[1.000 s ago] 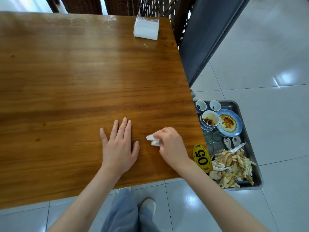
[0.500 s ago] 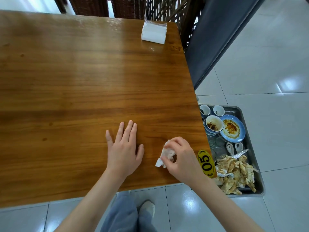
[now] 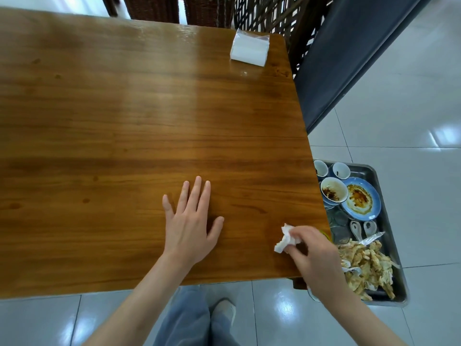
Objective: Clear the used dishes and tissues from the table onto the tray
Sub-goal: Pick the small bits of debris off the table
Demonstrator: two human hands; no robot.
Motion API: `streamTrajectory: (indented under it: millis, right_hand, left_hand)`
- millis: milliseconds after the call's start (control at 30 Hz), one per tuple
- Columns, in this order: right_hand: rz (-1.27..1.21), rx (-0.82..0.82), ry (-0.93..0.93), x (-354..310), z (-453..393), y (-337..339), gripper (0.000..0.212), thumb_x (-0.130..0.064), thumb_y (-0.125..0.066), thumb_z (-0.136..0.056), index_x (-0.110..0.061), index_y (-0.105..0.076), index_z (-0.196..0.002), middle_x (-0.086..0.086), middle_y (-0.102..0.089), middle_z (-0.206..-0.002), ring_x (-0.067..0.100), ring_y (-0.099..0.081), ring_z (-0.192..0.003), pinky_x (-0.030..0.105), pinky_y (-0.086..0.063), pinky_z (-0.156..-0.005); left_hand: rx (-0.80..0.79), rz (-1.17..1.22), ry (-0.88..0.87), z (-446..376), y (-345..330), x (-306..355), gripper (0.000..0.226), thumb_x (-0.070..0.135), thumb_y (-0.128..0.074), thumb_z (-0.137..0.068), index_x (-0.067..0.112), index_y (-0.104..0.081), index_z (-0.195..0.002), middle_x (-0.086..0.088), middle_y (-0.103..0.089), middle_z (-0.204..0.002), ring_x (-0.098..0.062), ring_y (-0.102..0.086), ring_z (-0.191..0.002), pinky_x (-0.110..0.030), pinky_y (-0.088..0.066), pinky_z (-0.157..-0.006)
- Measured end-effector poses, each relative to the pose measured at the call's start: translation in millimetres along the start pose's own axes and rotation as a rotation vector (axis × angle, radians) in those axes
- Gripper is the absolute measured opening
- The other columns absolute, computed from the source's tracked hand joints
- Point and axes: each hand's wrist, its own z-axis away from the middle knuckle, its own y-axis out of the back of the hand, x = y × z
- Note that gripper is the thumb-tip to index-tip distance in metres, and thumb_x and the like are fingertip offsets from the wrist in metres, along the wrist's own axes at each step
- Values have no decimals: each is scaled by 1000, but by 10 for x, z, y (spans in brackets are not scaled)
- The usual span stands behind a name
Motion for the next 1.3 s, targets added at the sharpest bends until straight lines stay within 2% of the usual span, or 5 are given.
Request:
streamTrajectory:
  millis: [267,600,867,1200,1300]
  right_hand:
    - [-27,-12,-76,-212,-228,-151,16,-2,-79,-70,-3,-73,-85,8,-67,-76,22,-62,-71,28,-50,-60]
    - [-161,85,-97,-738,-1270,-675,15,-12,-67,-85,-7,-71,-98,5,-68,-97,4,-55,-84,5,-35,-68]
    - [-236,-79,129,-1575,-1244,-1189,15,-11,-62,-87,-9,-72,-98,5,-70,-96,15,-61,-90,24,-51,-77]
    - [-217,-194,337,-1689,-854,-1089,10,-8,-66,-84,-6,-71,-92,8,-69,-90,16,-61,-86,22,-50,-70]
    - [-157,-128,319,-1629,-881,-1093,8,-5,-71,-79,-3,-72,-87,10,-70,-85,19,-63,-82,24,-53,-65]
  left_hand:
    - [38,-46,121,-36,77,-453,82,70,-25,-83,20,-25,-147,-4,-28,-153,-27,-20,-142,-57,4,-107]
    - [29,-15,225,123,204,-760,74,59,-29,-83,20,-31,-145,-4,-29,-153,-24,-19,-143,-61,2,-109]
    - [46,77,180,141,288,-877,63,33,-27,-83,20,-36,-144,0,-33,-151,-19,-22,-142,-54,11,-110]
    - [71,138,200,109,301,-908,58,29,-33,-85,19,-41,-141,-3,-36,-149,-23,-25,-141,-56,7,-109]
    - [89,138,213,33,328,-877,57,28,-34,-84,18,-45,-139,-5,-40,-147,-26,-29,-139,-59,3,-108]
